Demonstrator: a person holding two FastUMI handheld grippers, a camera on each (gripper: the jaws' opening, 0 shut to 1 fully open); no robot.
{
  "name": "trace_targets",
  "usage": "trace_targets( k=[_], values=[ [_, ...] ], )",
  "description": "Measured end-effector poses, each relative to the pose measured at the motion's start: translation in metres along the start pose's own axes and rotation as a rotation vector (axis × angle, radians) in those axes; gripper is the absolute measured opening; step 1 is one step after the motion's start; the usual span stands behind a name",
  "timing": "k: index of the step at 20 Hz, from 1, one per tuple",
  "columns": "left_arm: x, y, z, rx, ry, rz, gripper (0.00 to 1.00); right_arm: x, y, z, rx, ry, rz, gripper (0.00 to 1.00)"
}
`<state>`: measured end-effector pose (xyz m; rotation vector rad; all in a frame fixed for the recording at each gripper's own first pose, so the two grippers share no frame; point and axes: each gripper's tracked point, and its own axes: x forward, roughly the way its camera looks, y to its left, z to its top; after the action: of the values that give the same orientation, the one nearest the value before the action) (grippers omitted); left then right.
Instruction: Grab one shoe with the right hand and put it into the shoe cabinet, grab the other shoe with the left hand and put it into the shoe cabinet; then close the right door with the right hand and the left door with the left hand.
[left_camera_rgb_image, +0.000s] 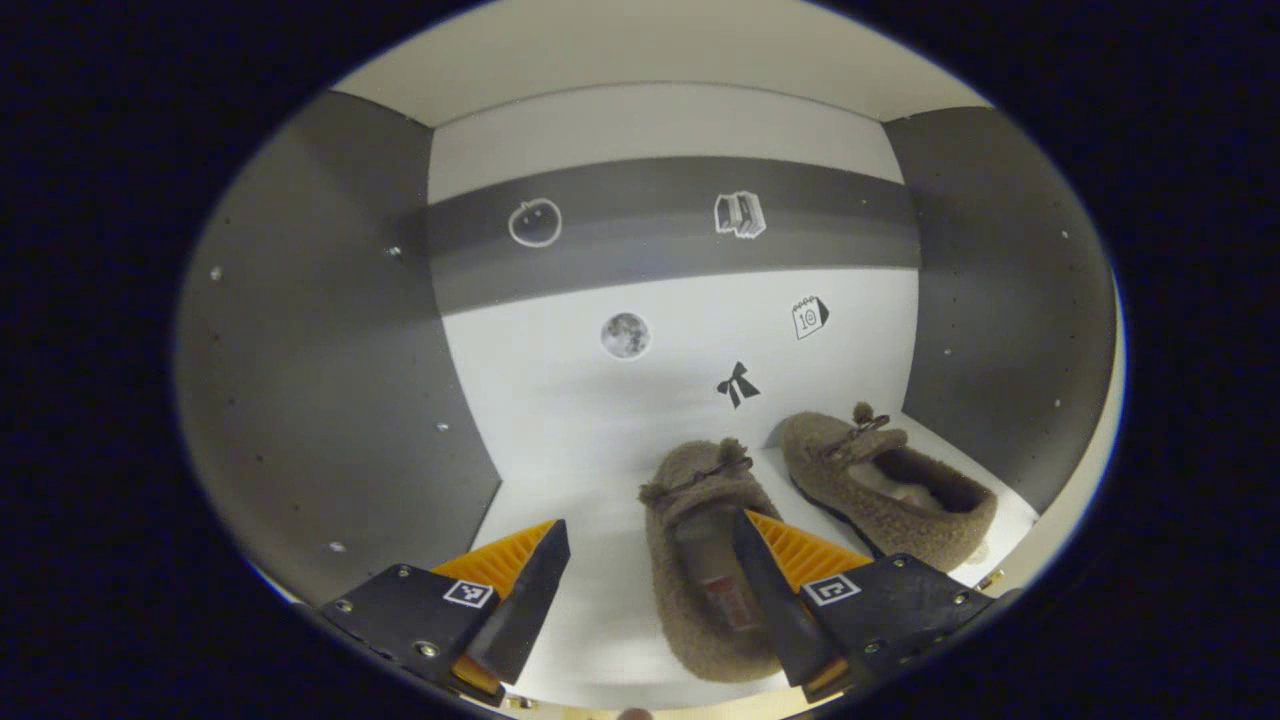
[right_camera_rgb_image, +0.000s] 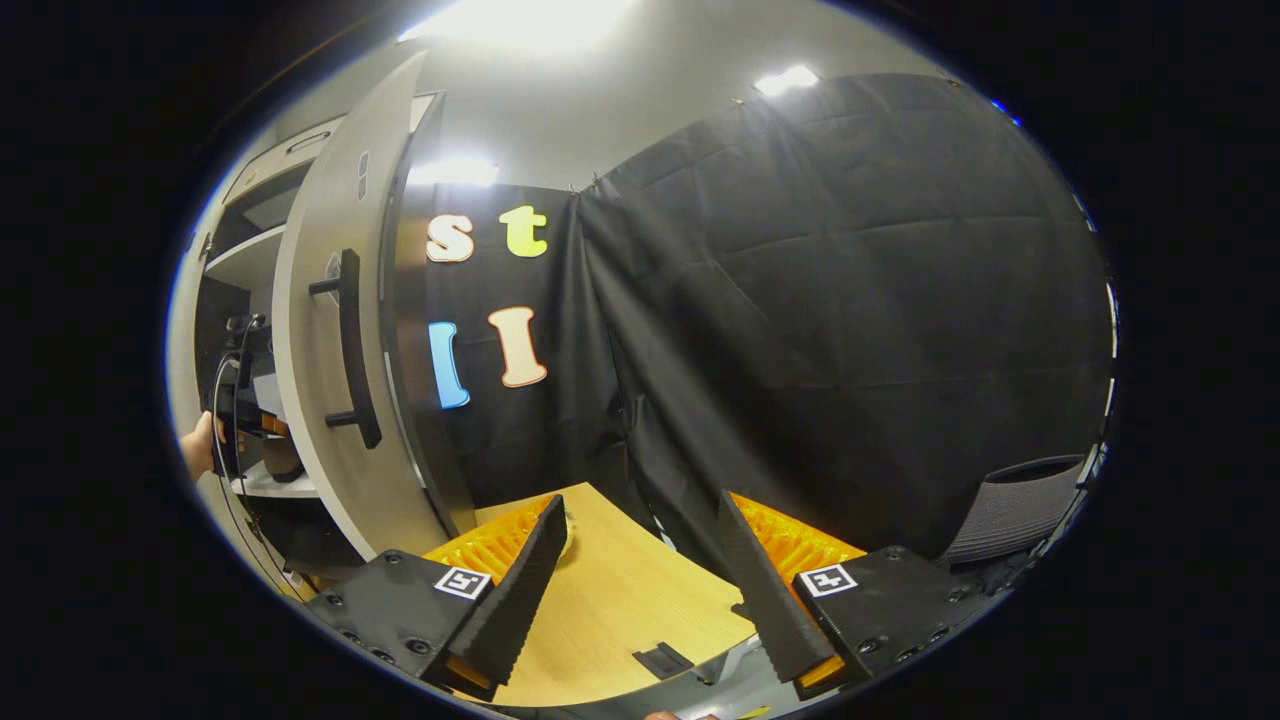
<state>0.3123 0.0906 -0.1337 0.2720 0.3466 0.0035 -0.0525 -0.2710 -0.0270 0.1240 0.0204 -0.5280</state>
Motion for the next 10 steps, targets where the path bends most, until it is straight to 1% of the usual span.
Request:
trace_targets(
  k=[2, 5, 6, 7, 8, 9, 10],
  values=[
    [-0.03, -0.002, 0.007, -0.019, -0.045, 0.0, 0.95, 0.007, 0.003, 0.007, -0.004, -0.008, 0.024, 0.92],
    [-0.079, -0.005, 0.018, -0.081, -0.122, -0.003, 0.95, 0.02, 0.011, 0.022, -0.002, -0.02, 0.07, 0.92],
    [-0.095, -0.006, 0.021, -0.097, -0.144, -0.006, 0.95, 0.024, 0.015, 0.027, 0.003, -0.023, 0.091, 0.96],
    [-0.11, -0.006, 0.024, -0.107, -0.164, -0.011, 0.94, 0.029, 0.02, 0.033, 0.007, -0.029, 0.112, 0.96],
    [-0.126, -0.007, 0.026, -0.111, -0.186, -0.014, 0.94, 0.034, 0.023, 0.039, 0.011, -0.033, 0.13, 0.92],
    [-0.143, -0.01, 0.03, -0.12, -0.215, -0.018, 1.0, 0.04, 0.027, 0.045, 0.023, -0.031, 0.151, 0.92],
    [-0.158, -0.011, 0.031, -0.134, -0.237, -0.02, 1.0, 0.044, 0.035, 0.051, 0.04, -0.031, 0.18, 0.96]
  ],
)
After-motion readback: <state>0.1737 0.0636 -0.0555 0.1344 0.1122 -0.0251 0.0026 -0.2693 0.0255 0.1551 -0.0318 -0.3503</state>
